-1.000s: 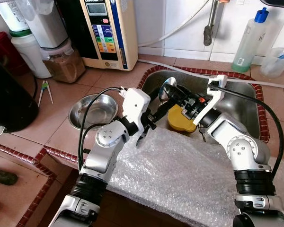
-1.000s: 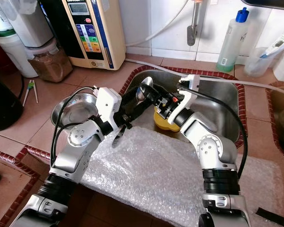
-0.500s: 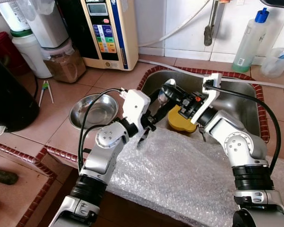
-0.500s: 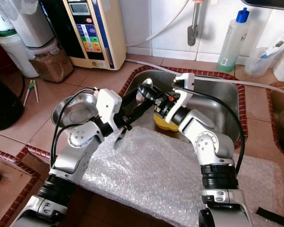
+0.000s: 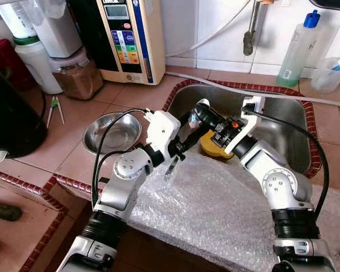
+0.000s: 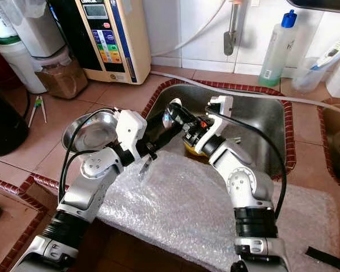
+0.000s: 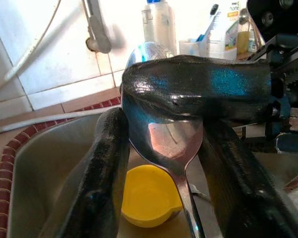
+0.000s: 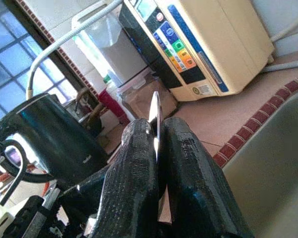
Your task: Kitchen organization
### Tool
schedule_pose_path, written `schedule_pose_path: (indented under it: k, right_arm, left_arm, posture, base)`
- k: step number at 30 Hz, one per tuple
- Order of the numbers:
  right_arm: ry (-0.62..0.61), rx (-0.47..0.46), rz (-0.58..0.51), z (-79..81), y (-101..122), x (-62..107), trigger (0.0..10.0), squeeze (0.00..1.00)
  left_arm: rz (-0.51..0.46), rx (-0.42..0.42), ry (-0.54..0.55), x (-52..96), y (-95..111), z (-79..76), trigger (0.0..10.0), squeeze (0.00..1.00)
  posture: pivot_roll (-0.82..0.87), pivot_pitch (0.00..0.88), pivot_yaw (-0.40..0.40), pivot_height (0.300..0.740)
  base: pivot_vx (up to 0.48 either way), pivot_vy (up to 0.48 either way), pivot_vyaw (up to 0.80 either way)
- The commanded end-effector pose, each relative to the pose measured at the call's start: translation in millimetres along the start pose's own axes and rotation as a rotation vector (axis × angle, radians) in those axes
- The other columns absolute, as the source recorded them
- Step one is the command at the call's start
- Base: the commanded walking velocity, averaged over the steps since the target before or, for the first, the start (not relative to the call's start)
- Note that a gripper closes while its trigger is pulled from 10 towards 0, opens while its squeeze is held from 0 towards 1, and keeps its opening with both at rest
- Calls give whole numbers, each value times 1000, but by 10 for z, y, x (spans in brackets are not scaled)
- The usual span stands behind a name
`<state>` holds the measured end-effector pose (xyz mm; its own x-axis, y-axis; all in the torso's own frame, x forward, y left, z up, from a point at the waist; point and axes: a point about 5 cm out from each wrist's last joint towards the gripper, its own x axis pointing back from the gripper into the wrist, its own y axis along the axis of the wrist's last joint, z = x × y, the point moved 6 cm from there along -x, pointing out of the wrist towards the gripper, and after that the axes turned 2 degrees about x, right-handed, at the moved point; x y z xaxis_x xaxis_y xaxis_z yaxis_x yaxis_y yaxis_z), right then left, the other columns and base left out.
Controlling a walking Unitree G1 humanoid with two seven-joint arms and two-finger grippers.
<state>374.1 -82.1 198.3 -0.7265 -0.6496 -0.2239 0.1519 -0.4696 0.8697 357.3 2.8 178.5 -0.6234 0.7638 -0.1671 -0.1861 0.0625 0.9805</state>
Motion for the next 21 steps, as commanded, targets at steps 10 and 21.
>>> schedule_pose_path:
  k: [10,21]
  right_arm:
    - [-158,15,-46,-172,22,94,0,0]
    - [-300,62,-160,-362,324,108,0,0]
  left_arm:
    - [-36,-31,-9,16,90,-14,10000,1000]
    - [-30,-66,56,78,176,255,10000,1000]
  posture:
    - [-172,90,110,740]
    - [-169,89,101,740]
  base:
    - [0,0,0]
    - [0,0,0]
